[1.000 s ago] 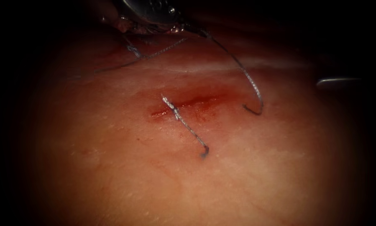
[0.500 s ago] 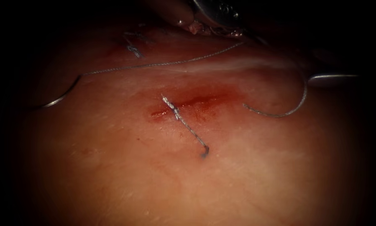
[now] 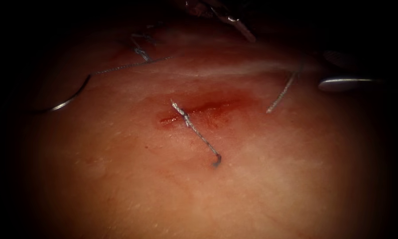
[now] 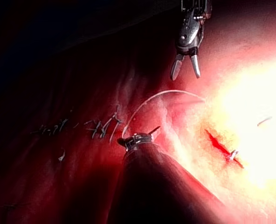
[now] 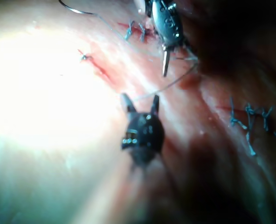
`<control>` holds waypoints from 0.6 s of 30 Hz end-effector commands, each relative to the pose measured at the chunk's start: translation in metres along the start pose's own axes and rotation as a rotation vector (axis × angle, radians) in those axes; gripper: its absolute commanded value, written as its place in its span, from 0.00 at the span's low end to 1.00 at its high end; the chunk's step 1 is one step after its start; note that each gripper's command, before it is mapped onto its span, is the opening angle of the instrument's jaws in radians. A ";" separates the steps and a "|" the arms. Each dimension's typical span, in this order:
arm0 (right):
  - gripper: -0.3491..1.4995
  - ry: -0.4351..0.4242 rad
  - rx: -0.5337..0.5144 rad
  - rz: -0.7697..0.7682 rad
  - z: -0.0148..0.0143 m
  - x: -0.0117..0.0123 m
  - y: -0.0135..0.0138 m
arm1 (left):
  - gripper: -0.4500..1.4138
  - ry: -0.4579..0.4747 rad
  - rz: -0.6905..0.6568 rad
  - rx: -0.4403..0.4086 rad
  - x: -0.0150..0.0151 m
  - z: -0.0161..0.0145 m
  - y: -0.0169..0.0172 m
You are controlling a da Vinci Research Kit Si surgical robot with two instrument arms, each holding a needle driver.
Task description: Wound Closure
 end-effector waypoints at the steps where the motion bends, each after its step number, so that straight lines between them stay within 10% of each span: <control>1: 0.99 0.001 0.005 0.001 0.0010 -0.0004 -0.0003 | 0.87 0.027 -0.021 -0.011 0.0004 0.0000 -0.0001; 18: 0.99 0.001 0.022 -0.003 0.0015 -0.0001 -0.0013 | 0.92 0.154 -0.025 -0.112 0.0009 -0.0160 0.0032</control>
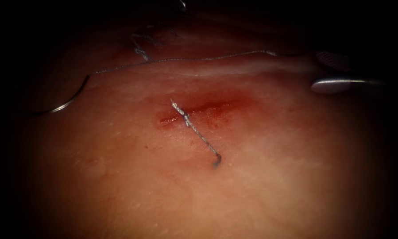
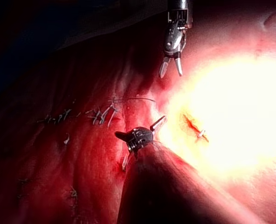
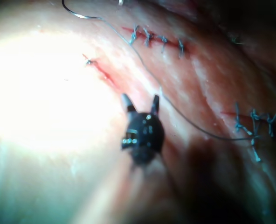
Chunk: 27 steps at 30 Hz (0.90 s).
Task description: Wound Closure
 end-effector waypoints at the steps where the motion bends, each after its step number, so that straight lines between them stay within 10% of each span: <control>1: 0.99 0.001 0.002 0.002 0.0007 -0.0003 -0.0004 | 0.92 0.000 0.016 -0.004 -0.0006 0.0003 0.0005; 27: 0.98 0.017 0.078 -0.026 0.0027 0.0008 -0.0034 | 0.50 0.051 0.345 -0.079 -0.0034 0.0032 0.0220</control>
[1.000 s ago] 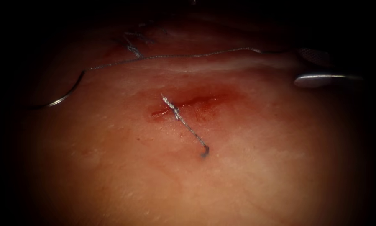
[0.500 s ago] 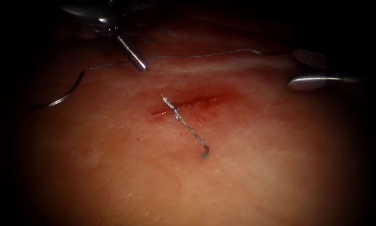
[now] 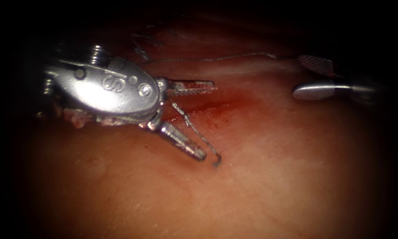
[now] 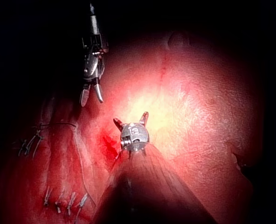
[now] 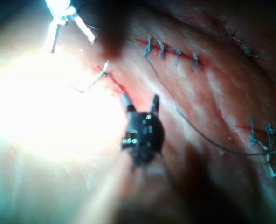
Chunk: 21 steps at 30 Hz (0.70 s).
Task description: Wound Closure
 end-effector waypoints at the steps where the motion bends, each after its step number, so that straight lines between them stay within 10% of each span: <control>1: 0.98 0.001 0.002 0.001 0.0008 -0.0004 -0.0002 | 0.50 -0.017 0.013 0.009 -0.0007 0.0010 0.0005; 21: 0.98 0.005 0.000 -0.005 0.0014 -0.0002 -0.0009 | 0.33 -0.135 0.060 0.059 -0.0048 0.0053 0.0021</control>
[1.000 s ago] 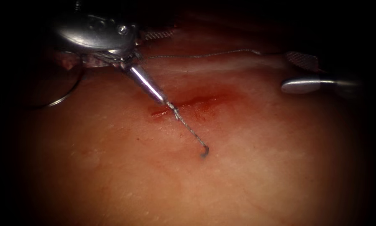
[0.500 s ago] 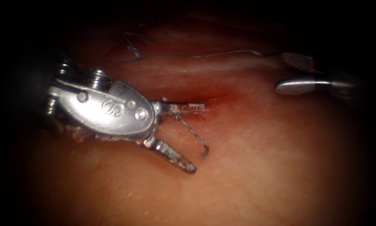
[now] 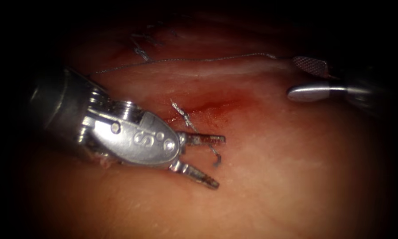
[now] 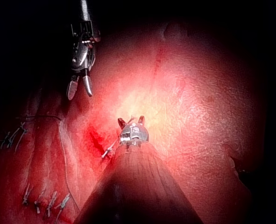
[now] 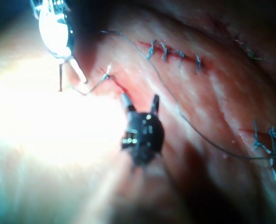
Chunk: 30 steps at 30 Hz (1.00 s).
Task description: Wound Closure
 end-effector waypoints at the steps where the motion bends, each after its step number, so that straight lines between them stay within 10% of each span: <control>1: 0.98 0.001 0.002 0.000 0.0008 -0.0004 -0.0003 | 0.32 0.001 0.001 -0.001 -0.0003 0.0009 0.0003; 8: 0.98 0.001 0.003 0.000 0.0008 -0.0004 -0.0004 | 0.00 -0.003 0.005 -0.001 -0.0011 0.0013 -0.0003; 30: 0.96 0.115 0.227 -0.244 0.0059 -0.0003 -0.0060 | 0.00 0.014 -0.130 0.091 -0.0028 -0.0063 -0.0054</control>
